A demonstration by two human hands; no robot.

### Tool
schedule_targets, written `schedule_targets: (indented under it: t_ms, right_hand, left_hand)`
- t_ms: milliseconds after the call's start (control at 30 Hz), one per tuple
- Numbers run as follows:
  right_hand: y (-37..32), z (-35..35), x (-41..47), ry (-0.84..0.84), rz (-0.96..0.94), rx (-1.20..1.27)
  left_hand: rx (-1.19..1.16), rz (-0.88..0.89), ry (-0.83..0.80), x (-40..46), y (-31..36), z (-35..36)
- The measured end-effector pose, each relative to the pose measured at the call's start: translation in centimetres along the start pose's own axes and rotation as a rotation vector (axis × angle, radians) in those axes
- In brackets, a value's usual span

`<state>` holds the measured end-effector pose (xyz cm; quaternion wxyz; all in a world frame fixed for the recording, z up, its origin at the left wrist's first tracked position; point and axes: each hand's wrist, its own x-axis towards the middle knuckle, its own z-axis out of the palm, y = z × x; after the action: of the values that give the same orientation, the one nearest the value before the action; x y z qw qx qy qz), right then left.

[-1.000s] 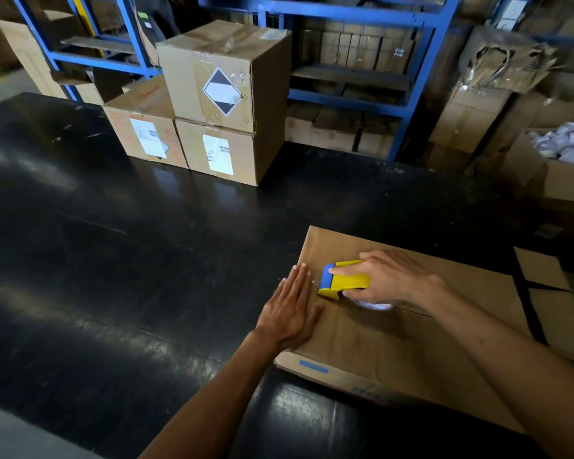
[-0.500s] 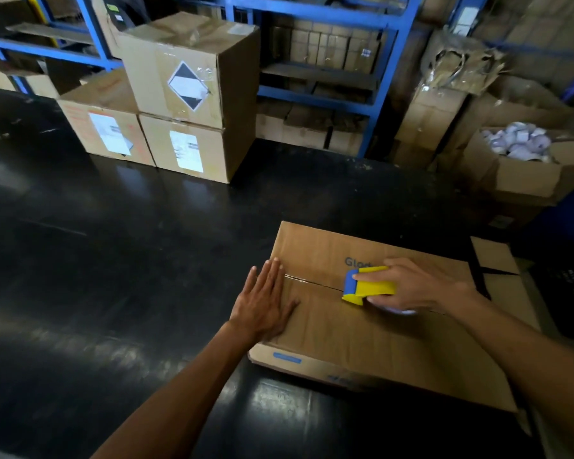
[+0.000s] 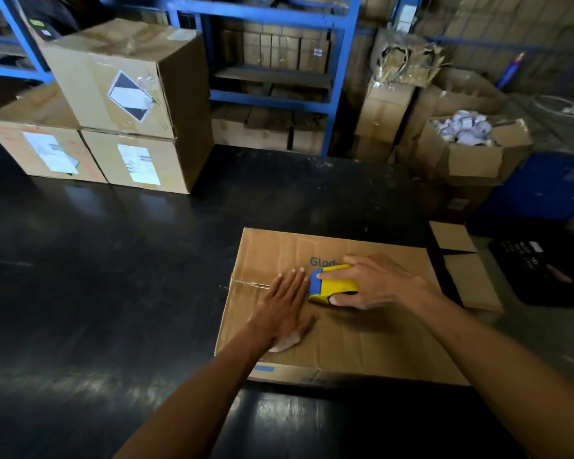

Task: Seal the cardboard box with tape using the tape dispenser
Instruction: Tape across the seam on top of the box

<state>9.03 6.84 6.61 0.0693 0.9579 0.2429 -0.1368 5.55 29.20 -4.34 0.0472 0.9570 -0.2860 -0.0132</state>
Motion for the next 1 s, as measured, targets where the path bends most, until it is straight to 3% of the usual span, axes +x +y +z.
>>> schedule_targets:
  t_ms: [433, 733, 900, 1000]
  right_hand:
    - [-3.1, -1.0, 1.5, 0.053, -0.077, 0.043]
    - [5.8, 0.1, -5.5, -0.219, 0.067, -0.029]
    - [5.0, -0.4, -5.2, -0.211, 0.05, -0.058]
    - [4.8, -0.9, -5.2, -0.185, 0.038, -0.062]
  left_hand:
    - [0.019, 0.064, -0.06, -2.0, -4.9, -0.2]
    - [-0.003, 0.087, -0.061, -2.0, -4.9, -0.4]
    - [0.016, 0.028, -0.12, -1.2, -2.9, -0.9]
    - [-0.031, 0.072, -0.039, 1.0, 1.6, -0.1]
